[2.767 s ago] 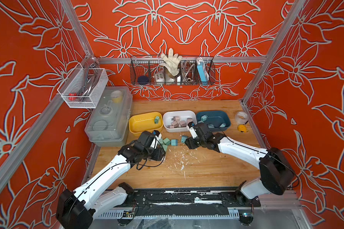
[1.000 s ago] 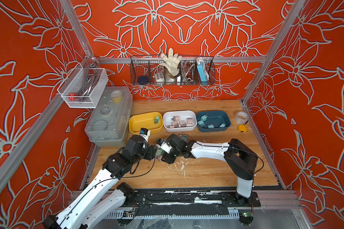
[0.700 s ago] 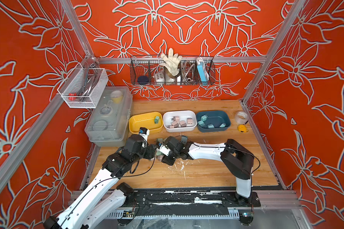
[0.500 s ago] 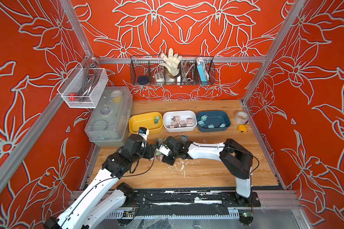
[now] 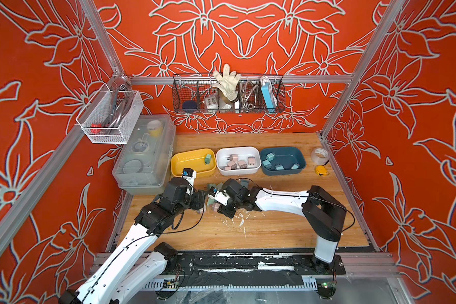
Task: Place the plugs by color into the storage box
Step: Pick up the plug from the center of the board, then place the plug in the storage box.
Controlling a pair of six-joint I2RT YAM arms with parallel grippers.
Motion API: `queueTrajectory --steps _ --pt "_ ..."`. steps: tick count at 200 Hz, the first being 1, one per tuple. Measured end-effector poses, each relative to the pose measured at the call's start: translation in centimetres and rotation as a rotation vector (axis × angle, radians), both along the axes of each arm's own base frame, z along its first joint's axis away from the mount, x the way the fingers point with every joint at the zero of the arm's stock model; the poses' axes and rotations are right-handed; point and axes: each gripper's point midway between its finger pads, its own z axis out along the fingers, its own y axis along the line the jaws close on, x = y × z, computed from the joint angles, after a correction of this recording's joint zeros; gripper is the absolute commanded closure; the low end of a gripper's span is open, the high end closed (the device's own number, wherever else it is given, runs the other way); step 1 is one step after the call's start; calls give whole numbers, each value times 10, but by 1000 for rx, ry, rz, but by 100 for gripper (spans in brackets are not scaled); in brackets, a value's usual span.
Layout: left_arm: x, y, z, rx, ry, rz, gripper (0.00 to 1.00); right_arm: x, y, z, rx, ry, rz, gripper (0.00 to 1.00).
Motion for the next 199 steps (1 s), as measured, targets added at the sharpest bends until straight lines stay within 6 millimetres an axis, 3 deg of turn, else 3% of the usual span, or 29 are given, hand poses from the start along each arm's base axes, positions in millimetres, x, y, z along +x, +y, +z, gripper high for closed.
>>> queueTrajectory --steps 47,116,154,199 --pt "4 -1 -10 -9 45 0 39 30 -16 27 92 22 -77 83" --pt "4 -12 -22 -42 117 -45 41 118 -67 56 144 31 -375 85" --pt "4 -20 -28 -65 154 -73 42 157 -75 80 166 18 -479 85" --pt "3 -26 -33 -87 185 -94 43 184 -95 63 168 98 -580 84"
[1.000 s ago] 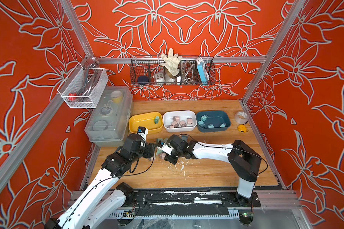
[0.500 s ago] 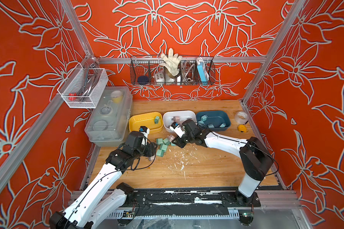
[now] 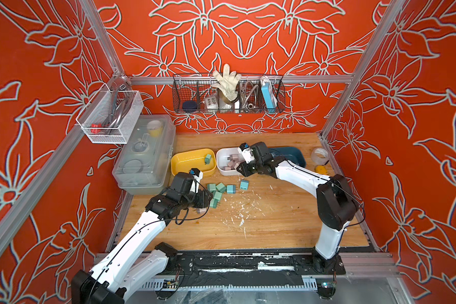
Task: Place the plugs by color into the storage box
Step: Place the plug in the storage box.
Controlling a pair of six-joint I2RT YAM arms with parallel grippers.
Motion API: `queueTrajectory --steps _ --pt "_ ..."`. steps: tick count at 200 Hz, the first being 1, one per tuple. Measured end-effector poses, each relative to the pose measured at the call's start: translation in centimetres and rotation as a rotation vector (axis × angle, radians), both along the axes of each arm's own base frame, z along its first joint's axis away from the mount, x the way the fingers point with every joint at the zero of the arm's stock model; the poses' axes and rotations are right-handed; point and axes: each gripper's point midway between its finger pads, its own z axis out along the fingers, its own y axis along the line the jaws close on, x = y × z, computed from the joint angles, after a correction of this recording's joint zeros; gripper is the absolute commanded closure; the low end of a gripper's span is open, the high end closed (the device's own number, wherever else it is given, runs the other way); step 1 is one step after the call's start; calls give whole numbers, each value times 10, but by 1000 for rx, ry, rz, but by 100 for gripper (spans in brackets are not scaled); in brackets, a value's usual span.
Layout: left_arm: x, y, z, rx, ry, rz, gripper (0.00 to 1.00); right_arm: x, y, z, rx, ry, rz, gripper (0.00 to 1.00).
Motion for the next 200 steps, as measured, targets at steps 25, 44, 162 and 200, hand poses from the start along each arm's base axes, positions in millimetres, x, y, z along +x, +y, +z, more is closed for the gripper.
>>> queueTrajectory --steps 25,44,162,200 --pt "-1 -2 0 -9 6 -5 43 12 -7 -12 21 63 -38 83" --pt "-1 -4 -1 -15 12 -11 44 20 -13 -18 38 95 -63 82" --pt "-3 -11 -3 -45 39 -36 45 39 -30 -20 26 142 -134 80" --pt "-4 -12 -4 -51 48 -43 46 38 -34 -22 -3 141 -140 78"
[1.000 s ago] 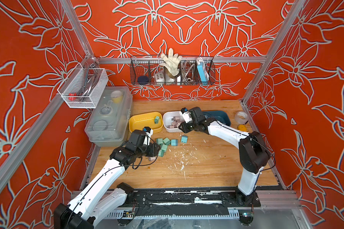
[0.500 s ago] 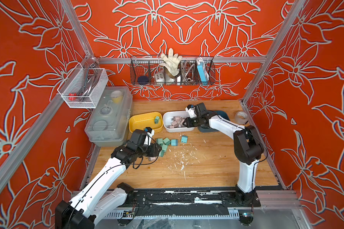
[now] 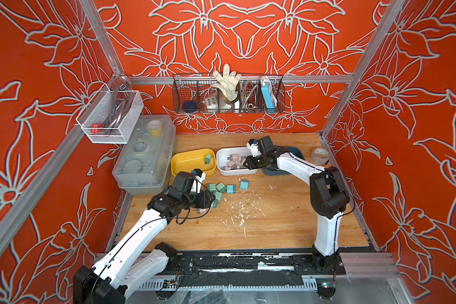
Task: Place the plugs by color into the storage box
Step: Place the plug in the storage box.
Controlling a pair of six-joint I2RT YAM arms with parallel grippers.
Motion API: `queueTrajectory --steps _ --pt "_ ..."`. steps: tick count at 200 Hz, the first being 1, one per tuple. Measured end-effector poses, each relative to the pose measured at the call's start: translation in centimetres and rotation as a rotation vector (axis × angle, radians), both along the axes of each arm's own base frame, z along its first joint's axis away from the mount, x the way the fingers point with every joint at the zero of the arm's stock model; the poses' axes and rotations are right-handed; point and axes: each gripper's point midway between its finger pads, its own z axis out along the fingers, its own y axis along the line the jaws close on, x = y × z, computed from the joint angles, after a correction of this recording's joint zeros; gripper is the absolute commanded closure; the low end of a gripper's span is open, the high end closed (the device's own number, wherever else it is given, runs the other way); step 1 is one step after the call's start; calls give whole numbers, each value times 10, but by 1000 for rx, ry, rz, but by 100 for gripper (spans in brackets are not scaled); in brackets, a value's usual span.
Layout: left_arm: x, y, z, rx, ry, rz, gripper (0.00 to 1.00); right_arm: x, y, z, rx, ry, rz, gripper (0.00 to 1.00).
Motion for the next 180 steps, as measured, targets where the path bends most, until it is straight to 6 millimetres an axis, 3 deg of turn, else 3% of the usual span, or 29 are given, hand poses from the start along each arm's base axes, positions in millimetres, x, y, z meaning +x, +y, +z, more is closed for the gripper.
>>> queueTrajectory --steps 42,72,92,180 --pt "0 0 -1 3 3 1 46 20 3 7 -36 -37 1 73" --pt "0 0 -1 3 3 2 46 42 6 4 -85 -64 0 49" --pt "0 0 -1 3 3 2 46 46 3 -1 -116 -61 -6 41" --pt "0 0 -2 4 7 1 46 38 -7 -11 -160 -41 -17 39"
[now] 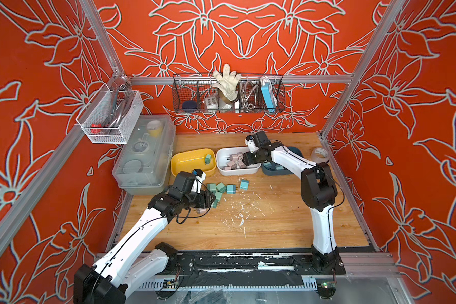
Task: Place the plugs by color into the storage box
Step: Place the plug in the storage box.
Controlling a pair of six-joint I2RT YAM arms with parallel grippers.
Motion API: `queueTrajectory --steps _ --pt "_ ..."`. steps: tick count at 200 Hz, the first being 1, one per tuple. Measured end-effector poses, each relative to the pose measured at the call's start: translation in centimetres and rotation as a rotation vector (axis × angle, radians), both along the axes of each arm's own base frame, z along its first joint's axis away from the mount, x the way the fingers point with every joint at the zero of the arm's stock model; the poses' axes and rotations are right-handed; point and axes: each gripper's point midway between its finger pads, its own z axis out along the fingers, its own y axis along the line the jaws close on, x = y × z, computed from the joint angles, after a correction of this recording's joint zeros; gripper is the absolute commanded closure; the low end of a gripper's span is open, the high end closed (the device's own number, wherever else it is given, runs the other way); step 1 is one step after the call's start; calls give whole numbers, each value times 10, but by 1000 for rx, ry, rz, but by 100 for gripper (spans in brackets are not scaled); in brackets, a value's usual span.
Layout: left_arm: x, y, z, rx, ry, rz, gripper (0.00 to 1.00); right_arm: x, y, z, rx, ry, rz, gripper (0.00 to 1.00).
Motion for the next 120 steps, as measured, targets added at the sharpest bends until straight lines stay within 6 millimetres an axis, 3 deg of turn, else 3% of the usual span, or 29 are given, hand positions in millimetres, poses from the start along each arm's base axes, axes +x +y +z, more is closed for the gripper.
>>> queueTrajectory --steps 65,120 --pt "0 0 0 0 0 0 46 -12 -4 10 21 -19 -1 39" --pt "0 0 0 0 0 0 46 -47 -8 46 88 -98 7 40"
